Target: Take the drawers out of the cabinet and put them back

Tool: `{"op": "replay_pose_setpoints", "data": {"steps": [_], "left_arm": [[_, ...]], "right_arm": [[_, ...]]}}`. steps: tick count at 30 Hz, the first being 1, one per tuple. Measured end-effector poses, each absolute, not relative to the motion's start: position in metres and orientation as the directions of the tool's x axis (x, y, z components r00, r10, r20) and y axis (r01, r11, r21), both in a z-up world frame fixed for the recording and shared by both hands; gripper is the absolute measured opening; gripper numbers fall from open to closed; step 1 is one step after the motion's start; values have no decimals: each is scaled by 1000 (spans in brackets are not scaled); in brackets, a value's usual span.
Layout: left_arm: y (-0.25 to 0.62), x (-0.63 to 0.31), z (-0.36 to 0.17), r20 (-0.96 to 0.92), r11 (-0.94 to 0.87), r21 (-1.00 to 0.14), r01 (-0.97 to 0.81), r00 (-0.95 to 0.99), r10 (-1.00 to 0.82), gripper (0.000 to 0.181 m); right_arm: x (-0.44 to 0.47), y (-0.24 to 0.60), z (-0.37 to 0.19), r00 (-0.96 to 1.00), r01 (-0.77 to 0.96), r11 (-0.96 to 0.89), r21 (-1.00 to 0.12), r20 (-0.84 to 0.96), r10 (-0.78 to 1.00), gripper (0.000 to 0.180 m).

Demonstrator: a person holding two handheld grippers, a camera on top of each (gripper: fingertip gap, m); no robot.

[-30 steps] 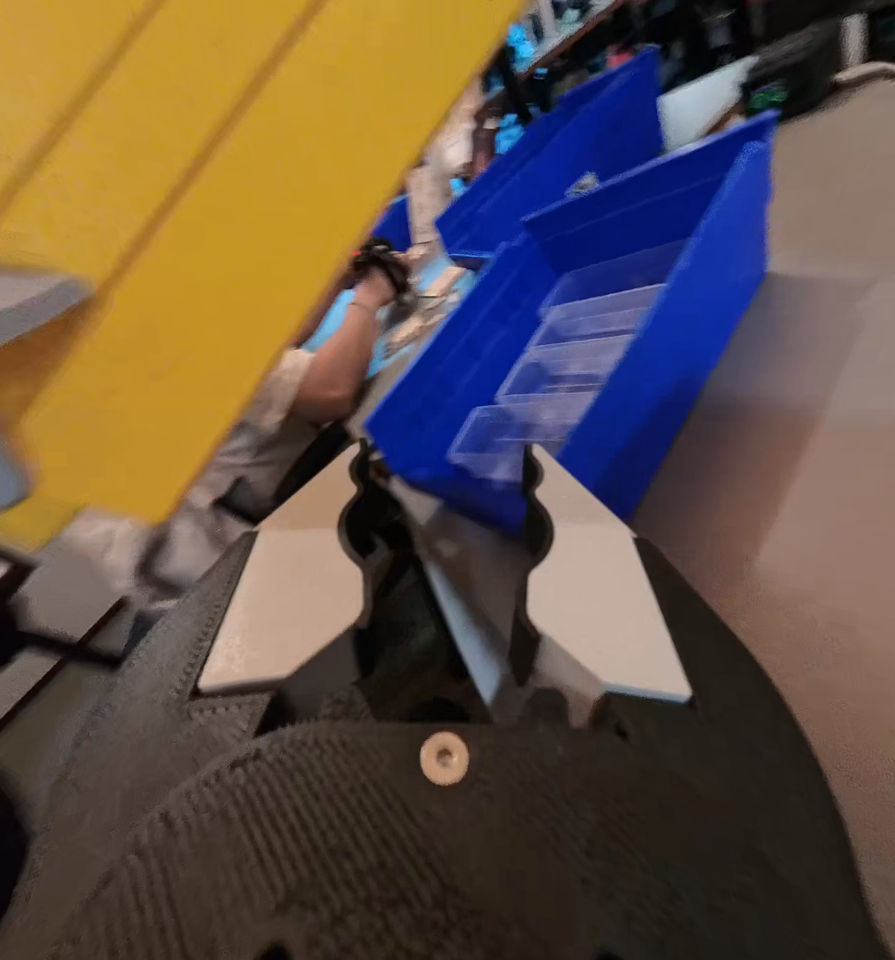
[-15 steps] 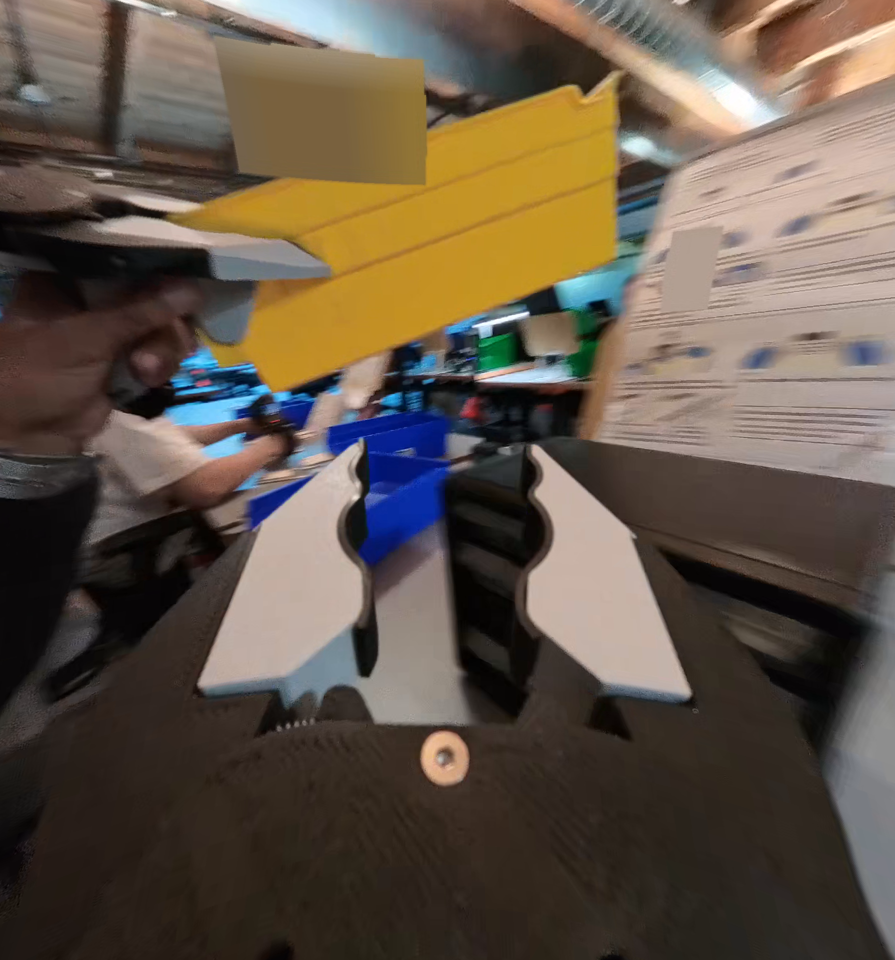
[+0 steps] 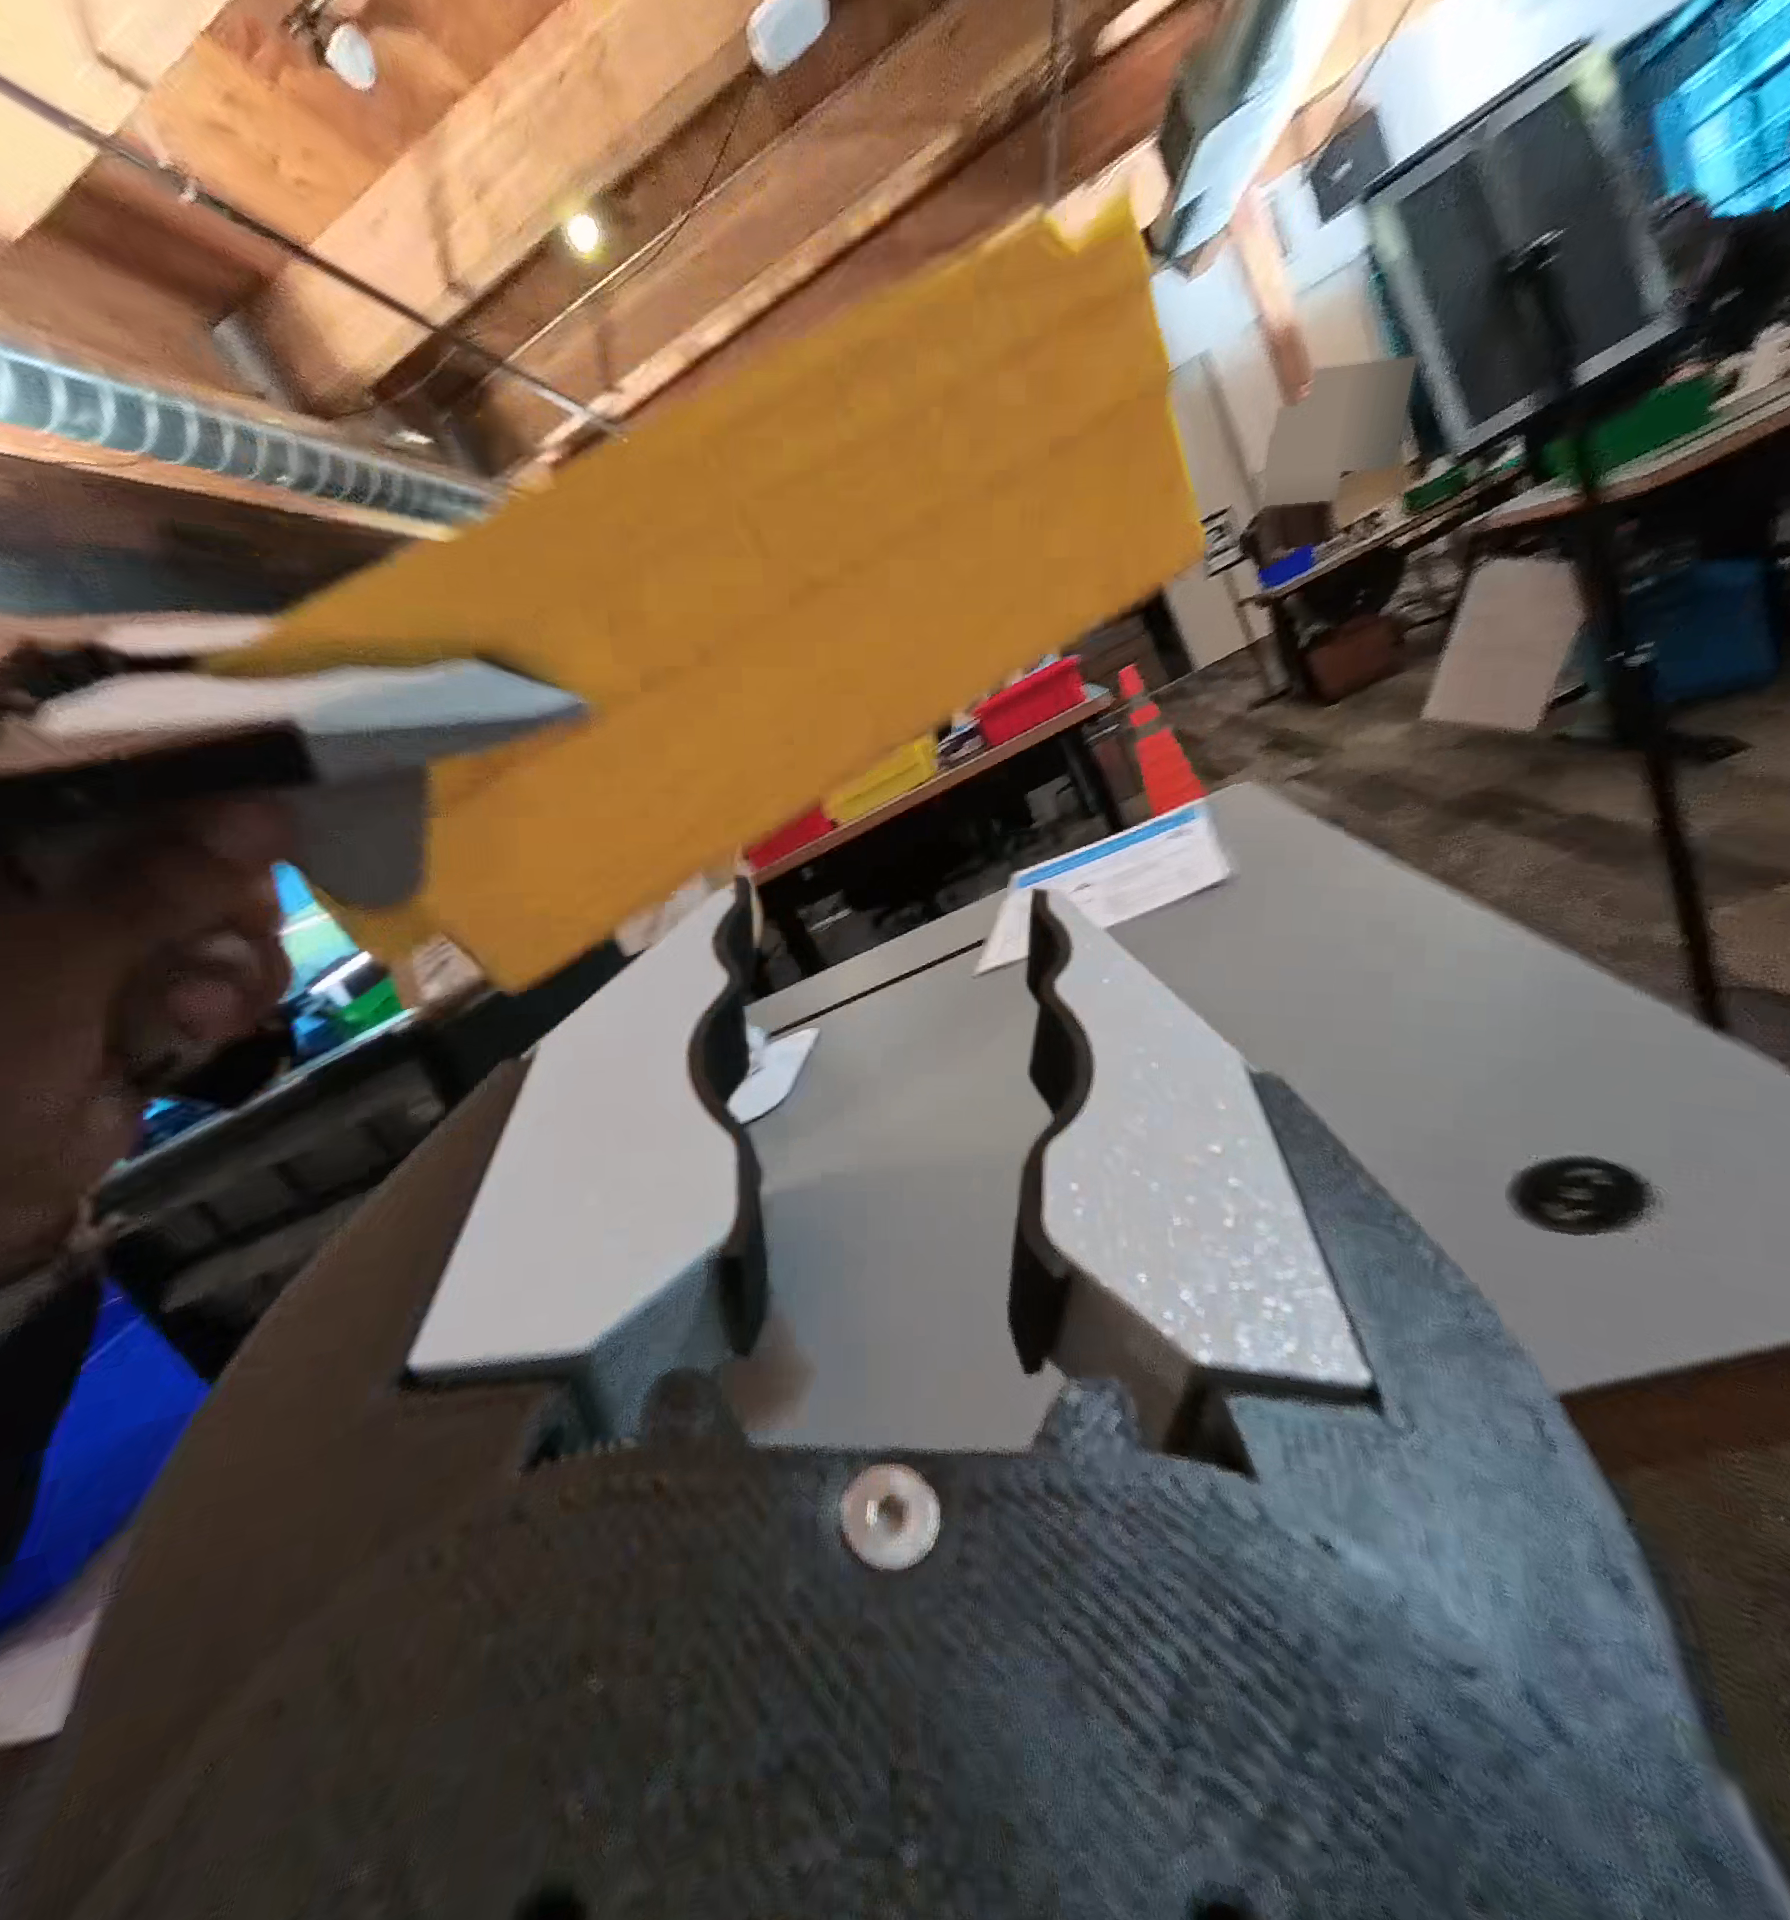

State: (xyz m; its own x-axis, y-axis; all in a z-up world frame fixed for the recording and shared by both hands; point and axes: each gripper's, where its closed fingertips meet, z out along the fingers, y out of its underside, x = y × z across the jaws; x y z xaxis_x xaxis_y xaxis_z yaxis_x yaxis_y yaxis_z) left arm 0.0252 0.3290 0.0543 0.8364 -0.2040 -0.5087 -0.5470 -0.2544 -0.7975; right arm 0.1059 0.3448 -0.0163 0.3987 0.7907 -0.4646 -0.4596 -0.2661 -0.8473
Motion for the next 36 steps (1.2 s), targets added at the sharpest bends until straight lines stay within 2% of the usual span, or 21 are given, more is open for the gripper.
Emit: {"op": "replay_pose_setpoints", "data": {"steps": [6,12,20,28,31,36], "left_arm": [[398,40,-43,-415,-332,-809,-485,871,-262,3],[422,22,-105,-478,-367,-772,-520,854,-205,3],[434,3,-141,-401,-431,-786,-443,896,-189,3],[437,5,-155,-379,-409,-810,-420,908,-180,6],[427,7,-165,-350,-447,-794,-411,912,-215,17],[400,9,-142,-373,-410,-802,-435,900,-224,36]], "right_arm": [[137,358,-28,457,-475,-258,-841,-487,744,54],[134,362,-52,534,-367,-241,-899,-415,736,51],[119,367,-71,566,-275,-235,-932,-355,744,51],[111,373,-89,583,-227,-269,-936,-352,732,51],[107,374,-95,599,-193,-266,-944,-328,730,52],[95,372,-100,621,-128,-240,-962,-267,737,53]]}}
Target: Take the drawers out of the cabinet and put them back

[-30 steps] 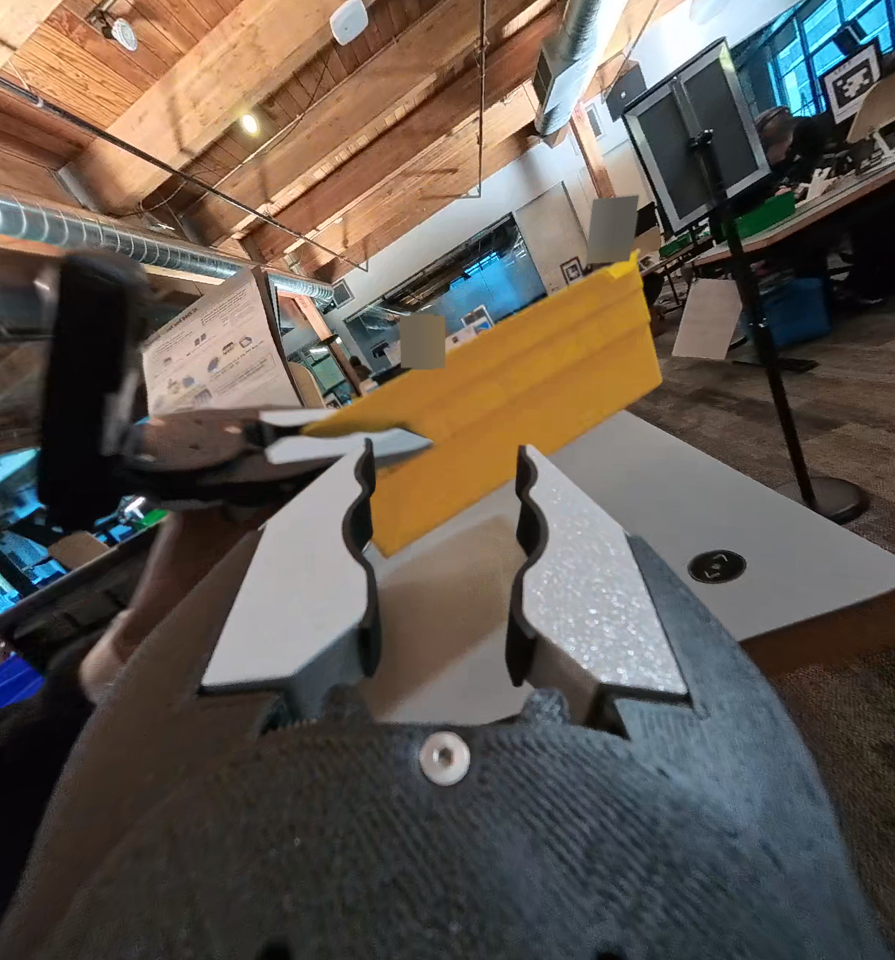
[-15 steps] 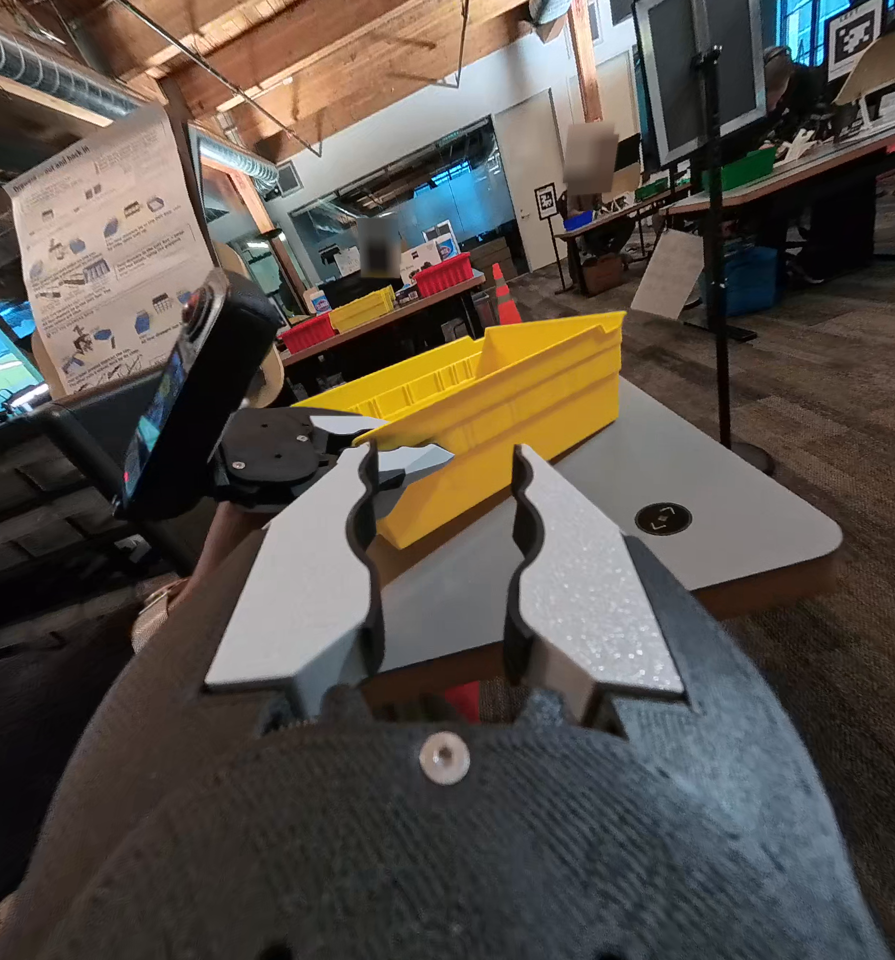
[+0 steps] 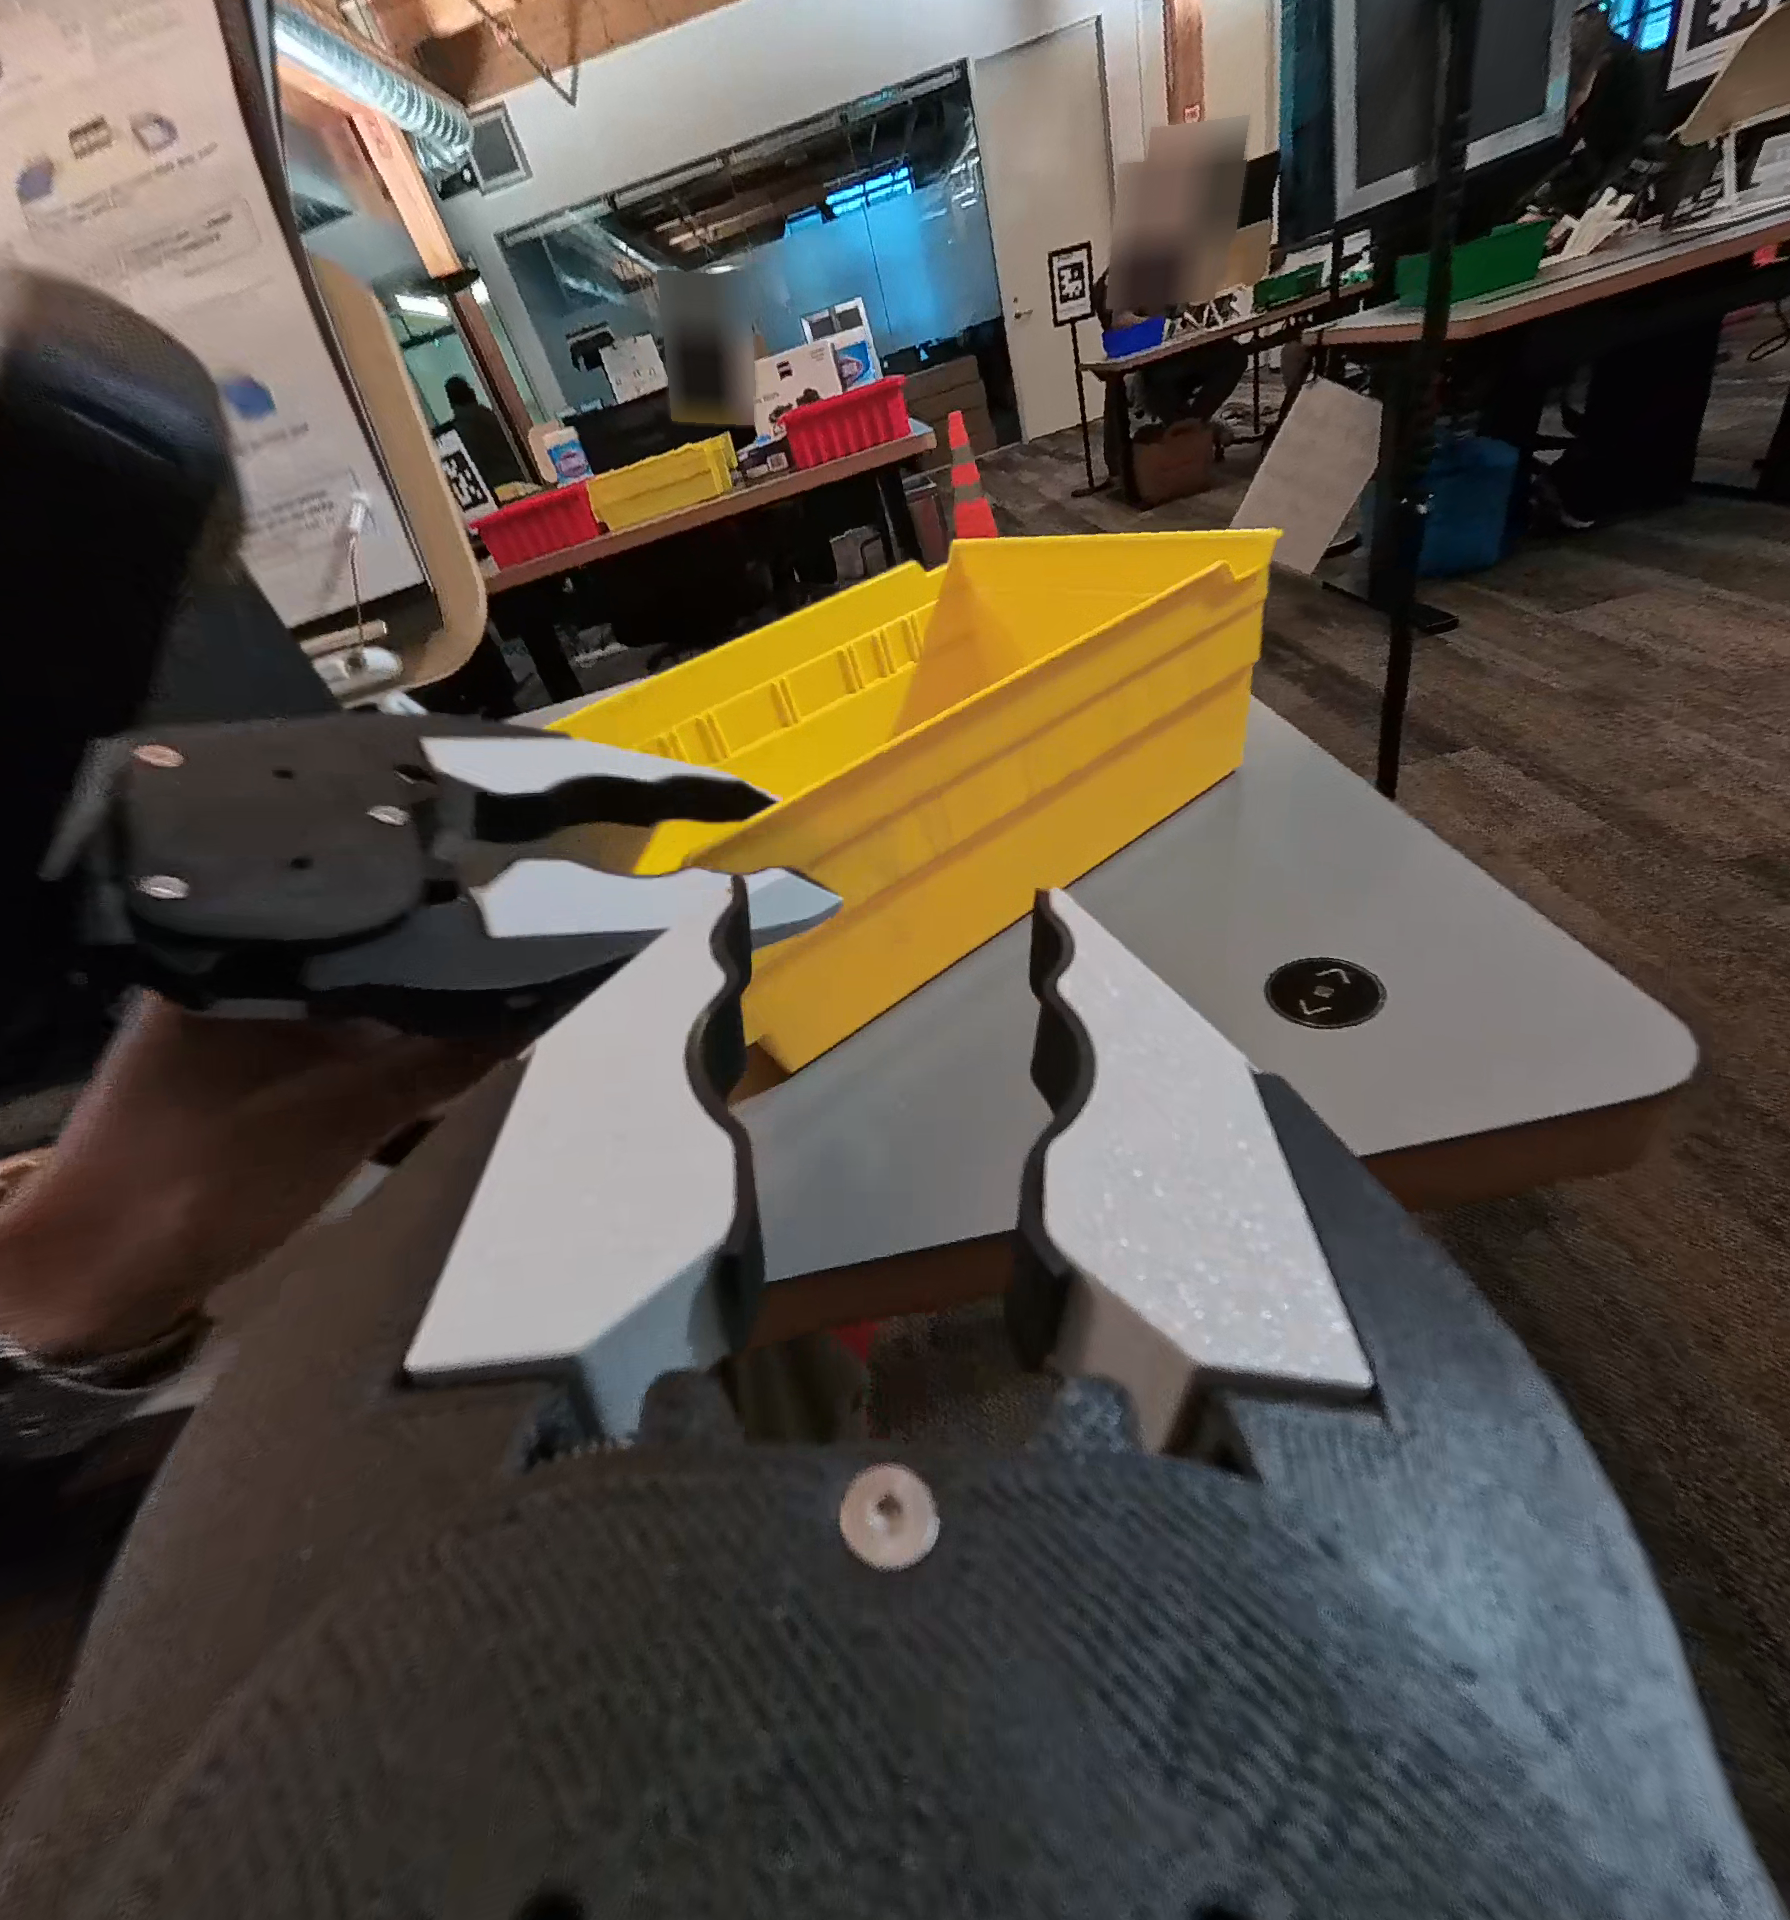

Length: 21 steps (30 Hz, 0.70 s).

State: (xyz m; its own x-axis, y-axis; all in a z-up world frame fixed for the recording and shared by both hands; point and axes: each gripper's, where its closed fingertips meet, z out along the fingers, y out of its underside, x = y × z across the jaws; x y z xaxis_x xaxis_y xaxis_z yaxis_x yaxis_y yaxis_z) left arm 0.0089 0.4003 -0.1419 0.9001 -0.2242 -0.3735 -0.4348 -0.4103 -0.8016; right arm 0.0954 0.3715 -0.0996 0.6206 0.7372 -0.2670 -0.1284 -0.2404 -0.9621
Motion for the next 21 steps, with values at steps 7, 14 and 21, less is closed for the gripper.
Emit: {"op": "replay_pose_setpoints", "data": {"steps": [7,14,21], "left_arm": [[327,20,-124,-139,-439,-850,-290,929,-343,38],[233,-13,-148,-82,-439,-862,-255,923,-375,38],[174,-56,-172,217,-436,-895,97,948,-234,33]], "right_arm": [[60,340,-96,556,-197,-316,-928,-371,743,61],[10,350,-129,621,-43,-360,-932,-307,721,84],[-27,385,-143,701,180,-204,-962,-20,713,60]]}}
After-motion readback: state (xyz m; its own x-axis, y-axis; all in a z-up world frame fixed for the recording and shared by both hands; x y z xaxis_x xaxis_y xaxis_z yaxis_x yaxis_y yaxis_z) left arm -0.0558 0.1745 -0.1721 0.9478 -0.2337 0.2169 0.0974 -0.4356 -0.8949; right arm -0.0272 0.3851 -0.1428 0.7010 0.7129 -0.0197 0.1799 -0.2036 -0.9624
